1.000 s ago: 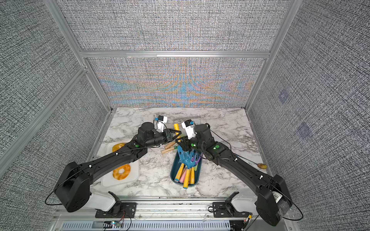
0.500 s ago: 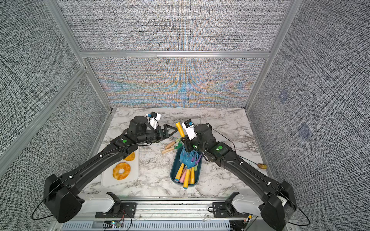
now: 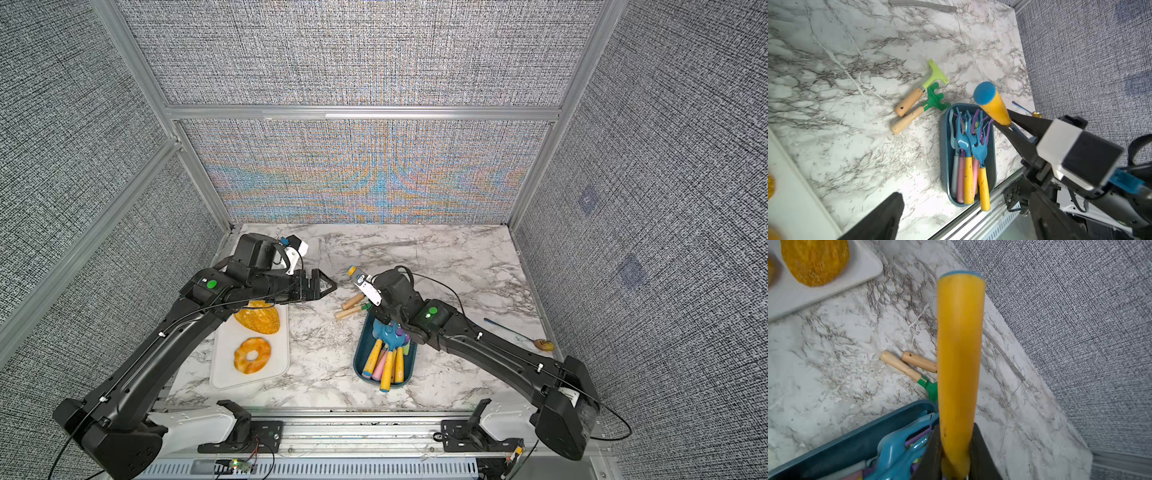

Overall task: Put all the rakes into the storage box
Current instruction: Pick up the rake at the center of the board.

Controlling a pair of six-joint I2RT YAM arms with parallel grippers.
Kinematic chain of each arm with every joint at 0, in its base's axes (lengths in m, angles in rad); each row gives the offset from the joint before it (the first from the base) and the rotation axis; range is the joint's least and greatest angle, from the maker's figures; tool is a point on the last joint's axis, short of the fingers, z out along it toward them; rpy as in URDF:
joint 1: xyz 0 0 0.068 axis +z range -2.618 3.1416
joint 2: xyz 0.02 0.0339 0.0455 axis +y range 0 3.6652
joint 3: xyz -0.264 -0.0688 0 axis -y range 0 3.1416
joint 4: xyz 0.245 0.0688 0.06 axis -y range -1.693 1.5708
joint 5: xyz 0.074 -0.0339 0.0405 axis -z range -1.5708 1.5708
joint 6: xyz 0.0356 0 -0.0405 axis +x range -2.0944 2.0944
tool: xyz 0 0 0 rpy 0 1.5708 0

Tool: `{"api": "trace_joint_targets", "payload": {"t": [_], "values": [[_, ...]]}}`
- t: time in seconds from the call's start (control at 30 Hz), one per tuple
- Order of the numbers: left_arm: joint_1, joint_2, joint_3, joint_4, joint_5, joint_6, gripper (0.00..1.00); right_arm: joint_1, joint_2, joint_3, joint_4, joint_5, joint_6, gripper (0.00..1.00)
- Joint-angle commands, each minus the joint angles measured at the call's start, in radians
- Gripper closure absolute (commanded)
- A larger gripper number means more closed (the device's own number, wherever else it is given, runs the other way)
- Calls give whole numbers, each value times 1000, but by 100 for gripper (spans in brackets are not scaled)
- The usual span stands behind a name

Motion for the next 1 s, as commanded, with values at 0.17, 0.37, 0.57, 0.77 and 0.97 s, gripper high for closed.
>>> {"api": "trace_joint_targets", "payload": {"t": [0.17, 0.37, 0.57, 0.77, 0.97], "values": [[-1, -14, -22, -135, 51, 186, 2, -1, 46, 55, 49, 46, -528, 100], [-1, 63, 0, -141, 159, 229, 10, 1, 46, 3, 145, 99, -679, 100], [2, 128, 41, -110, 267, 229, 17, 70, -81, -88, 156, 12, -760, 100], [2, 189, 5, 31, 424, 219, 19, 103, -199, -186, 155, -26, -795, 100], [2, 232, 6, 39, 418, 254, 20, 142, -300, -179, 67, -105, -755, 100]]}}
